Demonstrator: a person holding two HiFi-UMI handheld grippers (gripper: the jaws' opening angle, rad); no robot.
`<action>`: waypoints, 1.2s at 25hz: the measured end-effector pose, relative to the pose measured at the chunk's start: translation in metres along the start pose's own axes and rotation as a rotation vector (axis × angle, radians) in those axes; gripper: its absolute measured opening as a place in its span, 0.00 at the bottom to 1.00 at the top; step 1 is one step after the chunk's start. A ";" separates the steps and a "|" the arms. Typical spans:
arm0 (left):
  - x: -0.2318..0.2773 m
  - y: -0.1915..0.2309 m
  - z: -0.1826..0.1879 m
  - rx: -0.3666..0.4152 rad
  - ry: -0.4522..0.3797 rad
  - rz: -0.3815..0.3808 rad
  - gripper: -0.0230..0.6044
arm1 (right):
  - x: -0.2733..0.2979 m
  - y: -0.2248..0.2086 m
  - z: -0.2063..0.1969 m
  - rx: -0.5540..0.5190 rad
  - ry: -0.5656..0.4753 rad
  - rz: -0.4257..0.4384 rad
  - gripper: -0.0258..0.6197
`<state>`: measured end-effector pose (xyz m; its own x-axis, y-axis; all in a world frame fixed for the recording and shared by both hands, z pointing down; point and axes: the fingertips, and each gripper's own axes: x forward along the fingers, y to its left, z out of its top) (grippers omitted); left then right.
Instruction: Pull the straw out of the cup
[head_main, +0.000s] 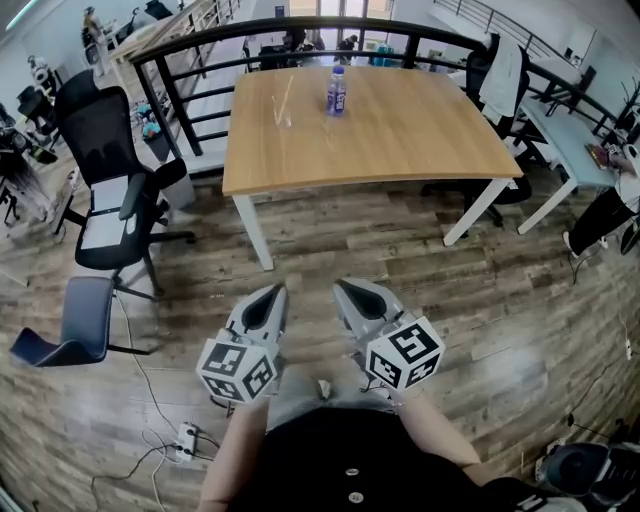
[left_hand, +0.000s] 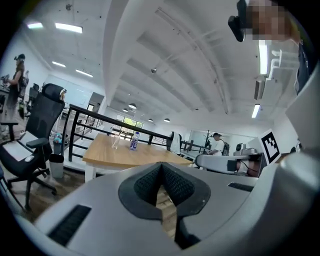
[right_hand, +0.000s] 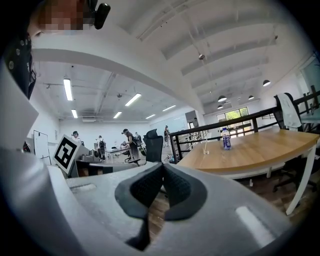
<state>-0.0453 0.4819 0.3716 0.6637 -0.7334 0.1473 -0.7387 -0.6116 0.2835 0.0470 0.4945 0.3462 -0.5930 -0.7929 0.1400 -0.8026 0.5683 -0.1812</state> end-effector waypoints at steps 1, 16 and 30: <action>0.002 -0.002 -0.003 -0.013 0.005 -0.004 0.06 | -0.001 -0.003 -0.001 0.001 0.004 0.000 0.04; 0.076 0.038 -0.003 -0.029 0.050 -0.027 0.06 | 0.053 -0.065 -0.010 0.046 0.039 -0.029 0.04; 0.190 0.197 0.065 -0.047 0.062 -0.029 0.06 | 0.234 -0.144 0.037 0.043 0.035 -0.032 0.04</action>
<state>-0.0721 0.2025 0.3942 0.6918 -0.6950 0.1962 -0.7136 -0.6164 0.3328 0.0261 0.2186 0.3693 -0.5699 -0.8016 0.1805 -0.8180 0.5325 -0.2177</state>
